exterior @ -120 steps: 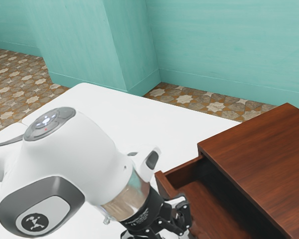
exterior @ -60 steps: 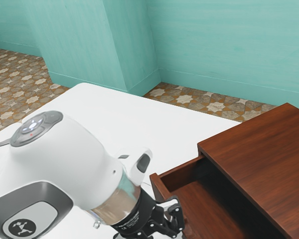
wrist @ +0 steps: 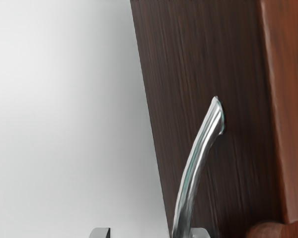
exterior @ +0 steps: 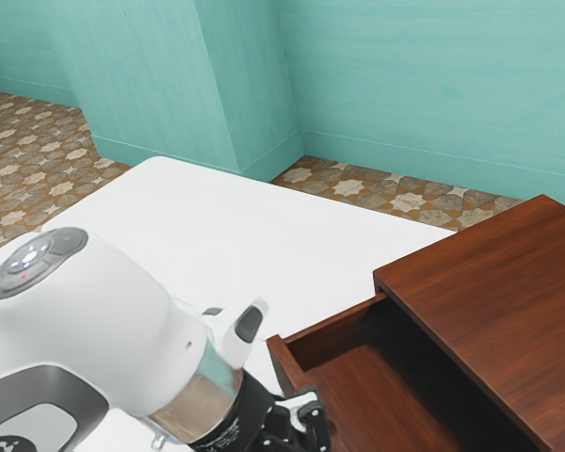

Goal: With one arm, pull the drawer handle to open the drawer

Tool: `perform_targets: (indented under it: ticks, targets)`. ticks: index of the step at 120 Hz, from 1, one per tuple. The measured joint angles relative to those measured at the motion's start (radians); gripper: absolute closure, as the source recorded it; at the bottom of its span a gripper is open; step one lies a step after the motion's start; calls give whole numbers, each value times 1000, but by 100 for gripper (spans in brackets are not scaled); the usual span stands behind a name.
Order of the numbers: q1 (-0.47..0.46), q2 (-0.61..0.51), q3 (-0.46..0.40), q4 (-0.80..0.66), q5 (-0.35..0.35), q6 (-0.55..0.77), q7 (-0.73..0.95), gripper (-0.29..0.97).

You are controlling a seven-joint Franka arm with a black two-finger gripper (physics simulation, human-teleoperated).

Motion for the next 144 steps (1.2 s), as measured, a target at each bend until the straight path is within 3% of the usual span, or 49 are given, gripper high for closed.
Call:
perform_targets:
  ticks: [75, 144]
  targets:
    - [13, -63, 11, -50, 19, -2, -20, 55]
    - [6, -87, 10, -54, 106, -1, -34, 49]
